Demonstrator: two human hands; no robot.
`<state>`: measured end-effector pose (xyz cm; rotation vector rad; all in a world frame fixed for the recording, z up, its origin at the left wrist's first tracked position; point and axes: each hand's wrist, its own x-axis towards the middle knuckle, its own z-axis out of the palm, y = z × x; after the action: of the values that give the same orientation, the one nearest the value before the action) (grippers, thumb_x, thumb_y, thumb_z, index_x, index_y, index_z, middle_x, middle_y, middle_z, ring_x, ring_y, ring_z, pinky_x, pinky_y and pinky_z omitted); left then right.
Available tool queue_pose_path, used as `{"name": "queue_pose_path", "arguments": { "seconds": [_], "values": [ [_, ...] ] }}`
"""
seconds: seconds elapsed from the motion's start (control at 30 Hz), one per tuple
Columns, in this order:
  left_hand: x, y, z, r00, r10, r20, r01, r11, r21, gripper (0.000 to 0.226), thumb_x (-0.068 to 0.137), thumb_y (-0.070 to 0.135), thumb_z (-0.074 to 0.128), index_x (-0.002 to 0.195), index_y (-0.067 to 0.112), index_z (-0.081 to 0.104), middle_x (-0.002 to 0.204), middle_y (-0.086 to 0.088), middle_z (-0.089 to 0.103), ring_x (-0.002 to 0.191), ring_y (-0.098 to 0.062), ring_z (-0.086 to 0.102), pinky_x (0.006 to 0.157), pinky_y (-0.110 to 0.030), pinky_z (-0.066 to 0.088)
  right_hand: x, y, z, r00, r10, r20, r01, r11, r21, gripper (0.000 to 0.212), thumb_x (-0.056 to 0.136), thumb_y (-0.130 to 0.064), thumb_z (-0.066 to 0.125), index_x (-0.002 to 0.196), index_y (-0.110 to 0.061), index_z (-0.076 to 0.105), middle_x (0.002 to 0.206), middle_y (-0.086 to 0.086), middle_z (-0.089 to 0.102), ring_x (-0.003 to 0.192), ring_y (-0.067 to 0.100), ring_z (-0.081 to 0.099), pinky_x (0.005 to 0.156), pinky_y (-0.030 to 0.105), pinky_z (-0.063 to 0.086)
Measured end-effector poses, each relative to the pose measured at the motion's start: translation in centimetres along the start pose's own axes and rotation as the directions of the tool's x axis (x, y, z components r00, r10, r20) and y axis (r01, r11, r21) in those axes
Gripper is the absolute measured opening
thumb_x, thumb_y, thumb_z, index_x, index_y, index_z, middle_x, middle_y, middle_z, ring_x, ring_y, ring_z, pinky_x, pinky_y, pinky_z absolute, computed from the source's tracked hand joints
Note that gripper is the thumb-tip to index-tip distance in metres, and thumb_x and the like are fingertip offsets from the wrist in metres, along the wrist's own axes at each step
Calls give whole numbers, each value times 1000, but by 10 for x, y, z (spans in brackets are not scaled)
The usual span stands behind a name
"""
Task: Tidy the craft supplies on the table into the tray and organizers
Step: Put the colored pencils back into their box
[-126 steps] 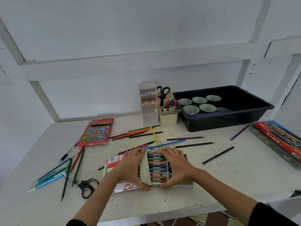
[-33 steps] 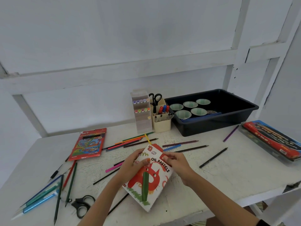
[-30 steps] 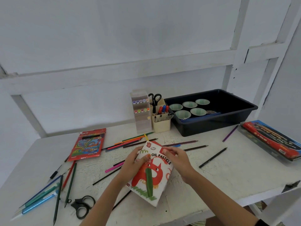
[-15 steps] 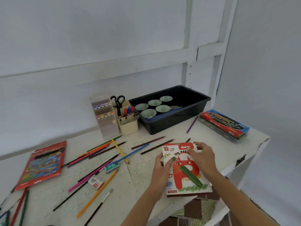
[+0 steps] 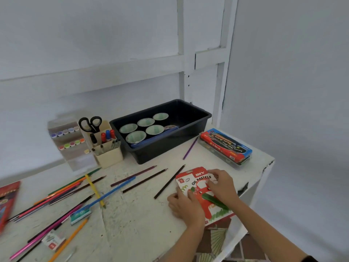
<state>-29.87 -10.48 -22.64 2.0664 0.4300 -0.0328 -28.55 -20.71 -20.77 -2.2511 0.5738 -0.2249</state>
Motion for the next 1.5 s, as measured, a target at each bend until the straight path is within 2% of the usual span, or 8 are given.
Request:
{"name": "queue_pose_path", "arguments": {
  "seconds": [0.1, 0.27, 0.67, 0.97, 1.1, 1.2, 1.37, 1.5],
  "values": [
    [15, 10, 17, 998, 16, -66, -26, 989, -145, 43, 94, 20, 52, 136, 13, 45, 122, -11, 41, 114, -20, 44, 90, -35, 49, 16, 7, -3, 993, -119, -2, 118, 988, -99, 24, 91, -19, 58, 112, -13, 65, 123, 6, 55, 104, 11, 48, 89, 8, 32],
    [32, 28, 47, 982, -52, -181, 1, 963, -268, 38, 91, 11, 57, 128, 3, 52, 115, -14, 47, 109, -24, 48, 83, -31, 48, 34, 14, -5, 945, -302, 129, 327, 899, -291, 38, 98, -27, 43, 134, -16, 48, 142, 0, 41, 130, 12, 35, 109, 24, 26],
    [60, 60, 84, 982, -72, -174, 18, 956, -294, 35, 94, 12, 52, 129, 12, 52, 121, -4, 48, 103, -20, 60, 77, -35, 58, 87, 23, -14, 910, -369, 189, 413, 849, -330, 44, 97, -24, 47, 139, -17, 42, 147, 0, 37, 137, 13, 30, 114, 24, 21],
    [68, 63, 69, 988, -83, -130, 41, 955, -293, 34, 91, 9, 57, 123, 17, 51, 123, 0, 46, 109, -15, 54, 84, -24, 53, 87, 6, -3, 905, -396, 156, 426, 831, -357, 45, 93, -26, 55, 137, -22, 45, 144, -2, 42, 134, 12, 34, 113, 24, 24],
    [69, 59, 34, 974, -63, -216, -19, 934, -356, 30, 91, 10, 55, 115, 27, 51, 116, 9, 48, 107, -7, 49, 91, -20, 46, 64, -32, 27, 838, -485, 250, 543, 785, -298, 48, 89, -30, 62, 134, -25, 46, 139, -4, 46, 130, 13, 40, 109, 26, 29],
    [76, 42, -12, 958, -41, -284, -84, 907, -413, 26, 92, 8, 53, 108, 29, 51, 107, 12, 51, 96, -2, 52, 79, -8, 42, 45, -57, 62, 740, -622, 256, 643, 766, 1, 27, 83, -3, 63, 109, -12, 63, 110, 7, 61, 108, 24, 56, 90, 25, 41],
    [95, -3, -107, 888, -124, -442, -100, 888, -450, 20, 93, 8, 52, 102, 25, 57, 102, 6, 59, 94, -4, 56, 83, -17, 48, -4, -111, 123, 629, -724, 283, 687, 688, 232, 26, 82, -1, 68, 101, -19, 66, 93, -13, 61, 87, -1, 57, 82, 15, 48],
    [103, -44, -185, 829, -167, -534, -131, 870, -475, 19, 91, 3, 51, 96, 18, 62, 91, 7, 62, 87, -4, 57, 69, -9, 43, -47, -160, 177, 557, -730, 396, 662, 678, 319, 25, 88, 1, 56, 101, -18, 66, 94, -11, 63, 87, -2, 56, 77, 6, 41]
  ]
}}
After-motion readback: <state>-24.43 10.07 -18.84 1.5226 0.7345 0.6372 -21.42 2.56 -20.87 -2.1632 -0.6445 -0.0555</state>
